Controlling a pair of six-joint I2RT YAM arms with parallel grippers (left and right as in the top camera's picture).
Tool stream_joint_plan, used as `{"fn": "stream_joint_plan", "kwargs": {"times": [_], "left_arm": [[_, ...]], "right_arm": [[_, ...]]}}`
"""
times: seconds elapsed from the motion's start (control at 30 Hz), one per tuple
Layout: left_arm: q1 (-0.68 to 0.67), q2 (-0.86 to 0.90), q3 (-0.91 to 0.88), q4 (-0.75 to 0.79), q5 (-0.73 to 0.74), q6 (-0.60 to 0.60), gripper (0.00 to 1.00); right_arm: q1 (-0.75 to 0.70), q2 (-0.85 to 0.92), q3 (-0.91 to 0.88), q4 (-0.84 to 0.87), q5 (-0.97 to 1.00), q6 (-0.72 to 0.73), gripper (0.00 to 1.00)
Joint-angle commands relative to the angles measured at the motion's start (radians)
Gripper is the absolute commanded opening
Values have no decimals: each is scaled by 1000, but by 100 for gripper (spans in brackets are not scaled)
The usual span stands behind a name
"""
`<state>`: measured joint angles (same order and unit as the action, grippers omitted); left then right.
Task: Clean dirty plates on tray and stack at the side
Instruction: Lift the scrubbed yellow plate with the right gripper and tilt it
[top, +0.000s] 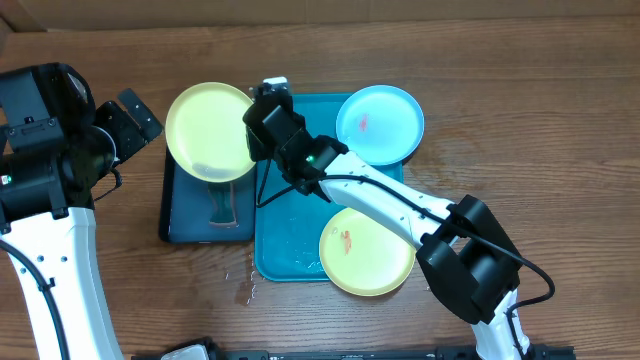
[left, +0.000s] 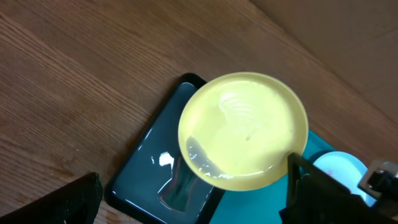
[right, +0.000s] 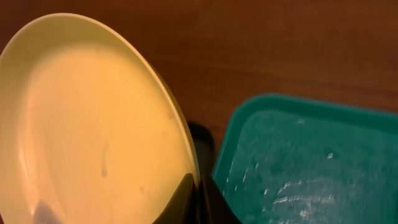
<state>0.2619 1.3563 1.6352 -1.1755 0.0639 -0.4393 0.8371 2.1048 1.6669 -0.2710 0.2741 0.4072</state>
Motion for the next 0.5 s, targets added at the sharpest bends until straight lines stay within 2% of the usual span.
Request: {"fn": "stream_joint_plan", "kwargs": {"times": [0.0,0.33,0.47], "left_arm": [[0,7,5,1,7,-10,100],[0,7,6,1,7,-10,100],[0,7,6,1,7,-10,100]], "right_arm": [[12,-8,23,66,84,-190,4],[24,-8,23,202,85,-476,4],[40,-8,23,275,85,-649,4]]}}
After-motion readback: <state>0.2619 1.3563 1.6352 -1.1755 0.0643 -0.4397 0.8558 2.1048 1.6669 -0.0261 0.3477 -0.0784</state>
